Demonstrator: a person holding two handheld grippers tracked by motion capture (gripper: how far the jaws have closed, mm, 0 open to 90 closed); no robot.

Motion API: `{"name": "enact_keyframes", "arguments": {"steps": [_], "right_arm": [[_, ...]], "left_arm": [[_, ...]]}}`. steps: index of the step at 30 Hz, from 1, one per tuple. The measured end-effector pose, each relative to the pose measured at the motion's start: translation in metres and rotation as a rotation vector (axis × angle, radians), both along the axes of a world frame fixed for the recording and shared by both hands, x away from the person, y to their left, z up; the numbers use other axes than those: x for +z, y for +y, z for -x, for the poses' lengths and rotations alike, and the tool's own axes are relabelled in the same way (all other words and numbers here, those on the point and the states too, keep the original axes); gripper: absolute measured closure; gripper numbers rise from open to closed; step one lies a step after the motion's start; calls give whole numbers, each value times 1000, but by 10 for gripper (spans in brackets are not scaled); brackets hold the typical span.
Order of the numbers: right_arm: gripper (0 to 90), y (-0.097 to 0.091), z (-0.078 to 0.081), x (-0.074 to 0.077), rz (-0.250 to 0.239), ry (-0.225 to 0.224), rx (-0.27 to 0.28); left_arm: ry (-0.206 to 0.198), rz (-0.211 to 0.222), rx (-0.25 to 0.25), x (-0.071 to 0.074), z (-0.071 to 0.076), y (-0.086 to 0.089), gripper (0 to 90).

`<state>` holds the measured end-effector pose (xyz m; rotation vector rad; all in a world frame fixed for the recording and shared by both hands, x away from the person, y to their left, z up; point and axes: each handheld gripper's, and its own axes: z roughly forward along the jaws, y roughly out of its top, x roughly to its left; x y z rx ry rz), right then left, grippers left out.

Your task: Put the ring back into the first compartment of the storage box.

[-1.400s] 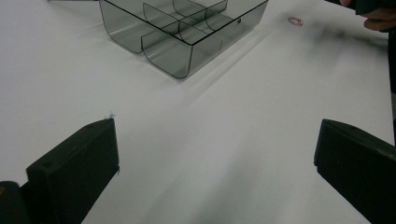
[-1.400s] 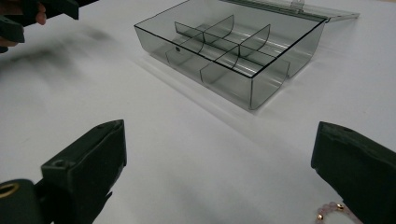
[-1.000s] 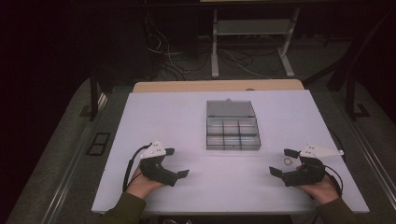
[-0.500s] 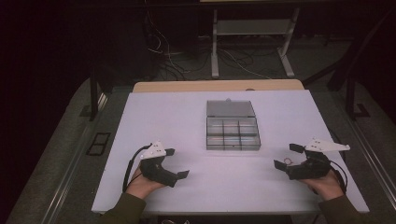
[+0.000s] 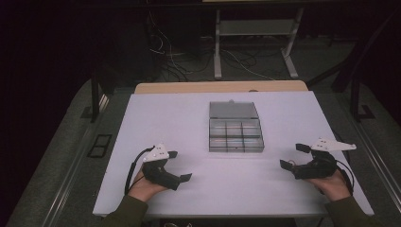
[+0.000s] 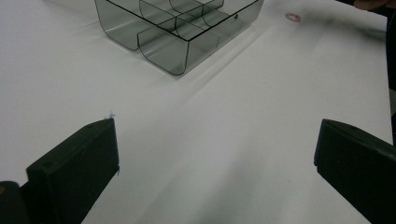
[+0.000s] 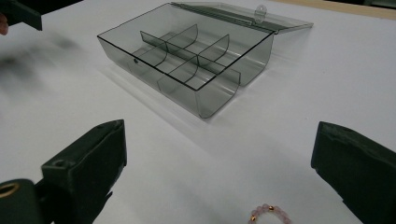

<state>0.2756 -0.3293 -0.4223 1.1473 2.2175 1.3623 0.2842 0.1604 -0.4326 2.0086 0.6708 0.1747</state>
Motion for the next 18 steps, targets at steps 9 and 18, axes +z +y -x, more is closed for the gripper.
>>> {"name": "enact_keyframes", "arguments": {"steps": [9, 18], "right_arm": [[31, -5, -5, -1, 12, 7, -11], [32, -14, -12, -3, 28, 22, -29]], "left_arm": [[-1, 3, -3, 0, 0, 0, 0], [-2, 3, -3, 0, 0, 0, 0]]}}
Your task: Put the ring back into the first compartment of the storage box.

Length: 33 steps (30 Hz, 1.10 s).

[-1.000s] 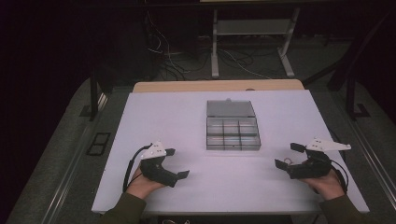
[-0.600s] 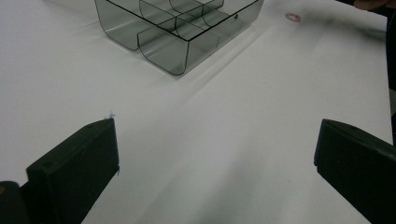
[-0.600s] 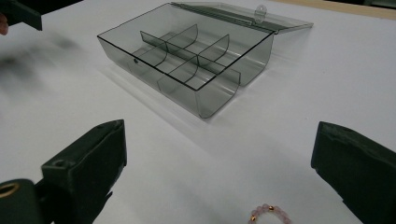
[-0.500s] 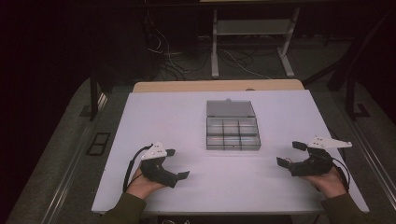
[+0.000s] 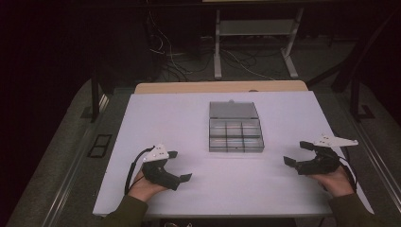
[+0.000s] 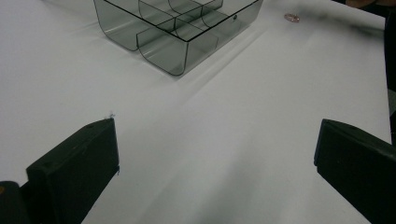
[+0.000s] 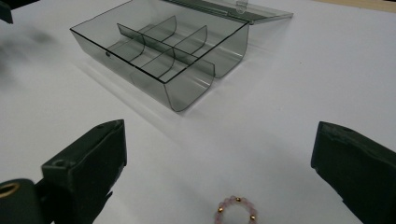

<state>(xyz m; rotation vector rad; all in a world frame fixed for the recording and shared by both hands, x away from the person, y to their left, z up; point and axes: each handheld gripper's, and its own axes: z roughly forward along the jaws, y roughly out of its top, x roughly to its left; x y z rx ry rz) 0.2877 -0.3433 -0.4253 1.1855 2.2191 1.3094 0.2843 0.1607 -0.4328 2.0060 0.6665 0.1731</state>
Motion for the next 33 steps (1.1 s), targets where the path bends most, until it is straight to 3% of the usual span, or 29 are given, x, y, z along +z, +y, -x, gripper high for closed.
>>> {"name": "enact_keyframes", "arguments": {"steps": [14, 17, 27, 33], "right_arm": [[63, -9, -6, -5, 37, 47, -16], [138, -10, -6, -6, 42, 47, -16], [150, -14, -9, -9, 58, 87, -41], [232, -15, -11, -11, 58, 107, -27]], "left_arm": [[-3, -2, -3, 0, 0, 0, 0], [0, -6, -7, -1, -1, 0, 0], [3, -12, -10, -2, -1, -1, 0], [0, -17, -12, -3, -1, -1, 0]]}}
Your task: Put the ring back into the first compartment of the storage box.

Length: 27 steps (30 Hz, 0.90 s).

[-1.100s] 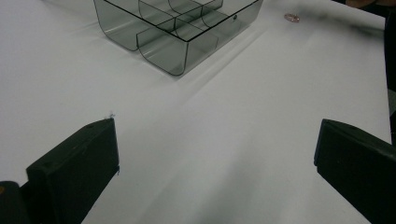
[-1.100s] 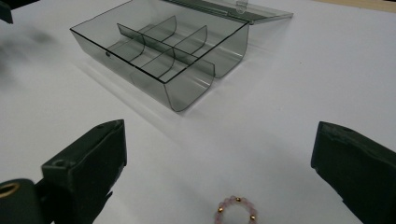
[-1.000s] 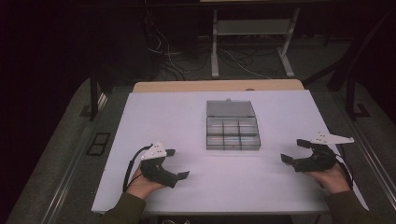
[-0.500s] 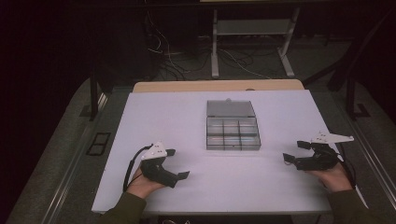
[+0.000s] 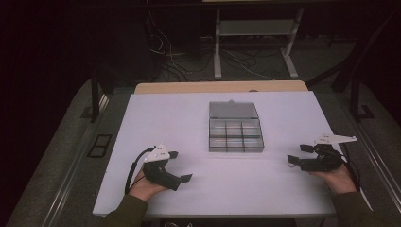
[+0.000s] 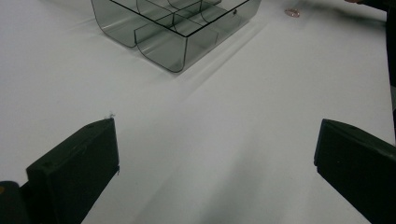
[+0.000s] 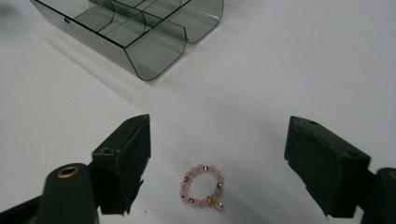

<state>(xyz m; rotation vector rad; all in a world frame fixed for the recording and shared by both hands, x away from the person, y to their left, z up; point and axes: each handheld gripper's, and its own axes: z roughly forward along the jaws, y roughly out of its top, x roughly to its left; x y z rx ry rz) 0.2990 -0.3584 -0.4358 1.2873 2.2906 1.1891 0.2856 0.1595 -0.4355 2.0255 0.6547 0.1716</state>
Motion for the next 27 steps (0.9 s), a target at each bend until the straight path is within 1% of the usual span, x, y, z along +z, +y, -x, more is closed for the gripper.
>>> {"name": "enact_keyframes", "arguments": {"steps": [2, 5, 11, 14, 17, 23, 27], "right_arm": [[253, 0, -1, 0, 4, 9, 0], [306, -2, -2, -1, 3, 5, 6], [381, -3, -4, -1, 9, 20, 6], [419, -3, -4, -1, 15, 21, 9], [458, -3, -5, -2, 18, 33, 14], [572, -3, -5, -3, 21, 42, 25], [636, -2, -6, -4, 26, 57, 36]], "left_arm": [[-1, 1, 0, 0, 0, 0, 0], [-2, 5, 1, 0, 0, 0, 0], [-1, 2, 1, 0, 0, 0, 0], [0, 0, -1, 0, 0, 0, 0], [-2, 0, -1, 0, 0, 0, 0], [-2, -1, 0, 0, 1, 0, 0], [-2, -2, -1, 0, 1, 1, 0]]}}
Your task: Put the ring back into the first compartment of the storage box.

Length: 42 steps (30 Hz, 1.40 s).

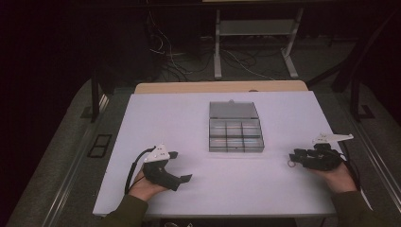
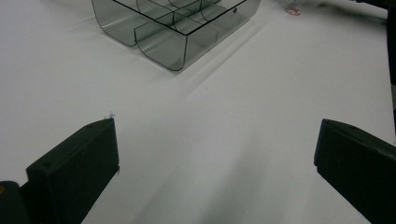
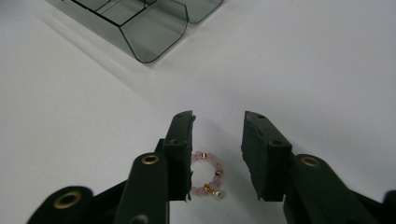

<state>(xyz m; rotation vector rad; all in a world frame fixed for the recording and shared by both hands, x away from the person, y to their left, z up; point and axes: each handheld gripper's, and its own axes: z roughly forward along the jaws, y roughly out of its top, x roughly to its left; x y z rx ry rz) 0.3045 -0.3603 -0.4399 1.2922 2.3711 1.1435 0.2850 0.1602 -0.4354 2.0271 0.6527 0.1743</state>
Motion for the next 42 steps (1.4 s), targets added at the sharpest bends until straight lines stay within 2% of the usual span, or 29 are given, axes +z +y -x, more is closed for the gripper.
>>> {"name": "enact_keyframes", "arguments": {"steps": [11, 26, 35, 42], "right_arm": [[746, 3, -2, -4, 38, 27, 22], [815, 6, -2, -8, 84, 53, 30], [842, 9, -1, -8, 135, 25, 42], [856, 10, 0, -8, 150, 20, 48]], "left_arm": [[-2, -2, -1, 0, 0, 0, 0], [3, 0, 0, 0, 1, 0, 0], [3, -4, -1, -1, 0, -1, 0], [4, -8, -1, -1, 1, -1, 0]]}}
